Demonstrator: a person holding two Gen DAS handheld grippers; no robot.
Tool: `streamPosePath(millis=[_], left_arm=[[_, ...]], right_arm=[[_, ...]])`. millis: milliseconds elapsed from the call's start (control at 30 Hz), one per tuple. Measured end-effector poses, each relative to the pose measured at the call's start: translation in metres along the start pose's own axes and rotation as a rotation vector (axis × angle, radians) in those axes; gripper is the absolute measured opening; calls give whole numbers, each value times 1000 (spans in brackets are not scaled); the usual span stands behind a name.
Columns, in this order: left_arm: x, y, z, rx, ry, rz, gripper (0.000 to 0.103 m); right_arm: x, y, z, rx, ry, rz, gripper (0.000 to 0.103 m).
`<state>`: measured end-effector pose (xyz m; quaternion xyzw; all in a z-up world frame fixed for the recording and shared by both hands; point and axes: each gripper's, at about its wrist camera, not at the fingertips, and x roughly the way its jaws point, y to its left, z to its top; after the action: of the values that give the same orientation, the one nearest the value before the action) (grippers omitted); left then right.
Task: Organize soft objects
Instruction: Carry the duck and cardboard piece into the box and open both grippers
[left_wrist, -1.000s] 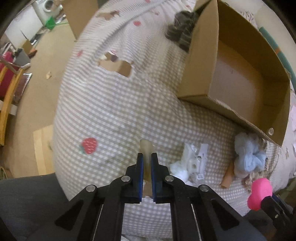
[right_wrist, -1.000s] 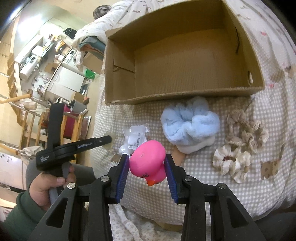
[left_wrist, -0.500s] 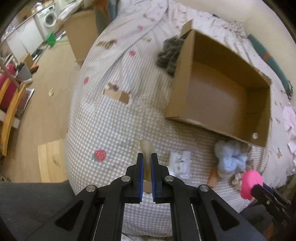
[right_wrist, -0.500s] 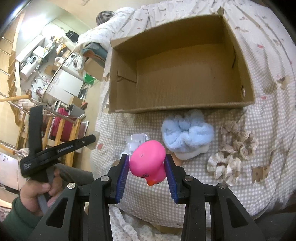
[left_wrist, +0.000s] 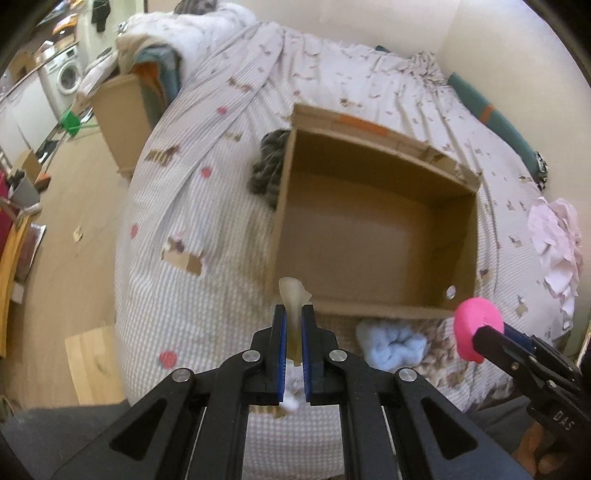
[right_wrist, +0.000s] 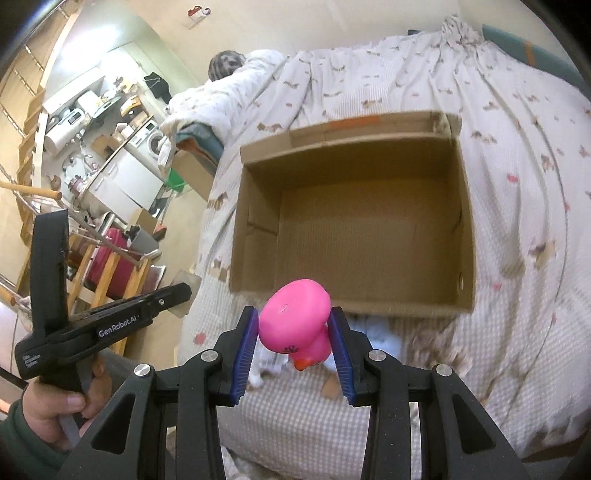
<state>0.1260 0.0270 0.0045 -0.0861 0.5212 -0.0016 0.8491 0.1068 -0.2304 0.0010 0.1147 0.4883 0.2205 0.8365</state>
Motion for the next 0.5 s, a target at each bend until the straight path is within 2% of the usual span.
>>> streamPosePath(millis=[300,500], left_arm=[[26,-31,39,100,-25,-7,7],[56,-43,53,149,-53,-2,7]], right_arm=[[24,-20,38,13,-2,-34,41],[56,-44,41,66,9,-38,41]])
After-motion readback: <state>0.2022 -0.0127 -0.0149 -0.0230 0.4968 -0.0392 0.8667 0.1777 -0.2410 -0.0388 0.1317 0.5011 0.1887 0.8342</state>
